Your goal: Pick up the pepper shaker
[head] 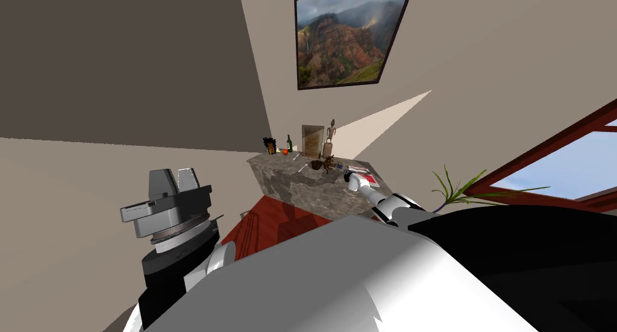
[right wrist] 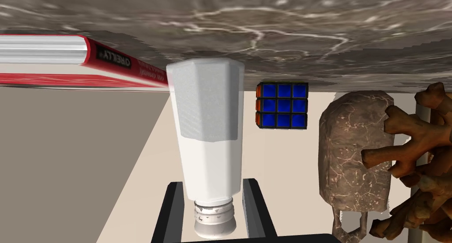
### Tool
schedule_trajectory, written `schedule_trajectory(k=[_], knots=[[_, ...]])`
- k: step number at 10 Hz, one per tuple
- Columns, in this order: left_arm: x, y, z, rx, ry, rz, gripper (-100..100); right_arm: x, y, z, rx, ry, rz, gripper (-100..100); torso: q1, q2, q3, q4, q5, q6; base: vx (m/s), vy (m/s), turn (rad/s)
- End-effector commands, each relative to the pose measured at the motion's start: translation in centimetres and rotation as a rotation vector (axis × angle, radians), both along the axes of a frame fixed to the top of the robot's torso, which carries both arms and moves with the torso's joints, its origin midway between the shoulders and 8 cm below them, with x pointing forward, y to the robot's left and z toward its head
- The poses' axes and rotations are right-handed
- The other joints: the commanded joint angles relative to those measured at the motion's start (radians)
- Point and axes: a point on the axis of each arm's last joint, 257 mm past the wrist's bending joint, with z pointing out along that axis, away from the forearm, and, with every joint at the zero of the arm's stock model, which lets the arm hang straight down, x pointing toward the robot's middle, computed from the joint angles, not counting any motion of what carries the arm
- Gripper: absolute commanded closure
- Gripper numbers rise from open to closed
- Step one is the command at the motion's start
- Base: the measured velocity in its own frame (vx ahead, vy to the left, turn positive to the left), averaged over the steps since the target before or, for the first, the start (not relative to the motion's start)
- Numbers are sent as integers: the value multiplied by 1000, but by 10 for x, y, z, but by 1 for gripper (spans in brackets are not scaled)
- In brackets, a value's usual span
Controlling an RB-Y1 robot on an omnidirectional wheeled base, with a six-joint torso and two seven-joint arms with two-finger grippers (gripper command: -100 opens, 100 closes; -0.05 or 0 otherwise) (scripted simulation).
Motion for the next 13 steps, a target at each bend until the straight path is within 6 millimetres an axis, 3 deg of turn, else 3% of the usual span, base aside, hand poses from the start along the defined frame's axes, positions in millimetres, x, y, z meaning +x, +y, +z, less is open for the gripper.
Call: schedule_trajectory(k=[1, 2, 5, 6, 7, 10, 11, 13], knots=[[0, 0, 0, 0, 0, 0, 0, 2, 2, 0, -32, 26, 25, 100, 0, 0, 0, 0, 0, 0, 7, 4, 32], [0, 0, 0, 0, 0, 0, 0, 20, 33, 3, 19, -26, 72, 100, -1, 2, 1, 1, 0, -1, 97, 13, -395], [0, 0, 0, 0, 0, 0, 0, 21, 35, 4, -33, 14, 105, 100, -1, 0, 0, 0, -1, -1, 54, 26, -125], [0, 0, 0, 0, 0, 0, 0, 36, 64, 11, 9, -42, 148, 100, -2, 2, 1, 1, -1, -1, 86, 20, -355], [0, 0, 0, 0, 0, 0, 0, 37, 66, 11, -1, -37, 157, 100, 0, -1, 0, 0, 0, 2, 108, 49, -400], [0, 0, 0, 0, 0, 0, 0, 37, 66, 11, -42, -7, 179, 100, -2, 2, 1, 1, -1, -1, 18, 12, 6], [0, 0, 0, 0, 0, 0, 0, 50, 92, 21, -11, -62, 218, 100, -3, 3, 2, 1, -1, 0, 88, 33, -323], [0, 0, 0, 0, 0, 0, 0, 51, 94, 23, -53, -39, 241, 100, 0, -2, -1, 0, 0, 3, 81, 43, -285]])
